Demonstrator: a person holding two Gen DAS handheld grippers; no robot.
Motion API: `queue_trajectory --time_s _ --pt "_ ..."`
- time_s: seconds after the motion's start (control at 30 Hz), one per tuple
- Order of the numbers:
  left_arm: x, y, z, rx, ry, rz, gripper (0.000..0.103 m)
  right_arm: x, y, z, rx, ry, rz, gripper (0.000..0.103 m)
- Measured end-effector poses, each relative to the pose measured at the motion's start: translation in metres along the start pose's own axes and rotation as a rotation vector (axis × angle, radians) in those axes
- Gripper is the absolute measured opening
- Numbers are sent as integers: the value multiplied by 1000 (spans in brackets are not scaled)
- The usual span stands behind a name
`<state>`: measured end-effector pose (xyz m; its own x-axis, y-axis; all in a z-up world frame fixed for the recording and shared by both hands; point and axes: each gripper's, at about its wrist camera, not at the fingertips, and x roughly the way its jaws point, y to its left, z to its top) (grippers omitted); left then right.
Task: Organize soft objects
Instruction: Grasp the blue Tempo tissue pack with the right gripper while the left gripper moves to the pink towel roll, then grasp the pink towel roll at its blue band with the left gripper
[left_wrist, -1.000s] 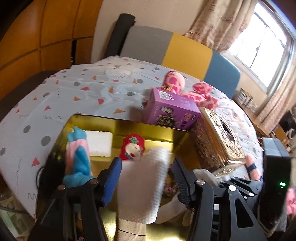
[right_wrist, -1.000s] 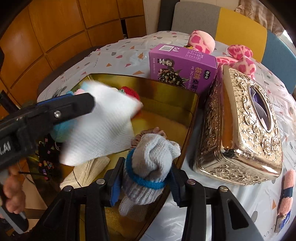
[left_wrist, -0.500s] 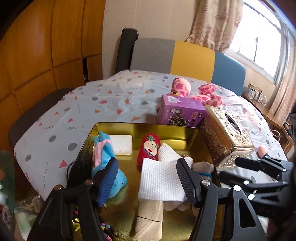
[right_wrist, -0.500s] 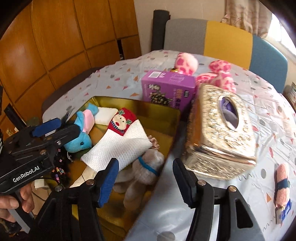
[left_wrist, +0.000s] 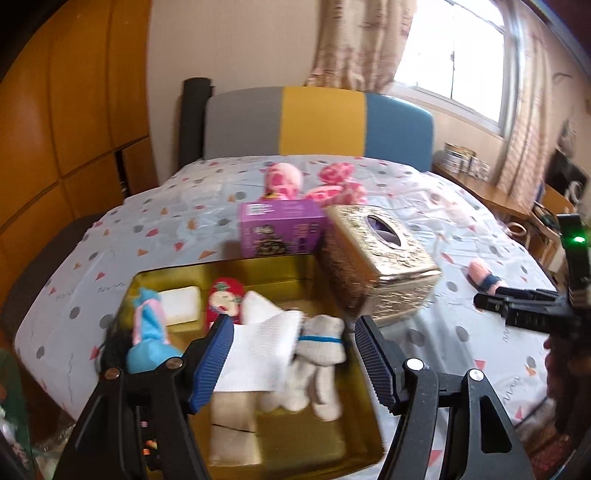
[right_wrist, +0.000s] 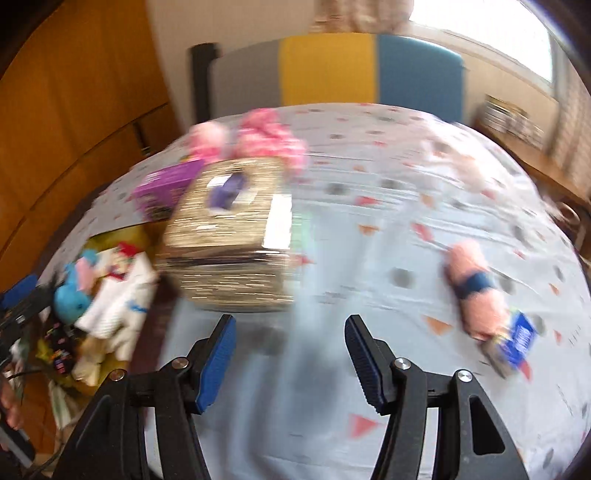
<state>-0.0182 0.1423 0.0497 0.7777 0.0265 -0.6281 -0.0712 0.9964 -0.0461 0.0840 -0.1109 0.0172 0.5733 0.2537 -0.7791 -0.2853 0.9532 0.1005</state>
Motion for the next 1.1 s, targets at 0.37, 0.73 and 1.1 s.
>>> queue_trajectory --time_s 0.37,0.73,1.1 --pt "9 -75 11 131 27 -161 71 -18 -188 -23 514 -4 -204 63" --pt "35 -150 16 225 99 -290 73 13 -249 -32 679 132 -255 66" --pt "67 -201 23 260 166 -344 76 70 -244 -13 588 284 -314 62"
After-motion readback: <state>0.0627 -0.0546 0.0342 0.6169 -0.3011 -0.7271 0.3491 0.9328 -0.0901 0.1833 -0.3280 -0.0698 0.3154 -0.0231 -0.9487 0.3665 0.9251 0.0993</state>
